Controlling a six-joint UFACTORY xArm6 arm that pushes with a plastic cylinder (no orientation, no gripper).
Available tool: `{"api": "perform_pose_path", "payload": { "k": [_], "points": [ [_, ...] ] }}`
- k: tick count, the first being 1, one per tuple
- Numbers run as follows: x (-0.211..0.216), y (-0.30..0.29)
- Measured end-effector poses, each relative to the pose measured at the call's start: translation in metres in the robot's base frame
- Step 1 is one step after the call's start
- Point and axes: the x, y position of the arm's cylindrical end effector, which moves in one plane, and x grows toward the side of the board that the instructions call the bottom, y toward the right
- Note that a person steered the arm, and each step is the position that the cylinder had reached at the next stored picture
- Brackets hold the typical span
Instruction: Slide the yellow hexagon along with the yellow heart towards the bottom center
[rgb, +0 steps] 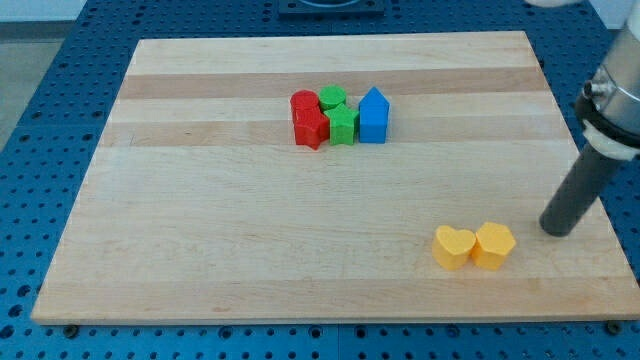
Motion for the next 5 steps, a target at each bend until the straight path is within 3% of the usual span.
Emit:
{"api": "perform_pose_path", "payload": {
  "k": [3, 5],
  "points": [
    [0.016, -0.005],
    [0.016, -0.043]
  ]
}}
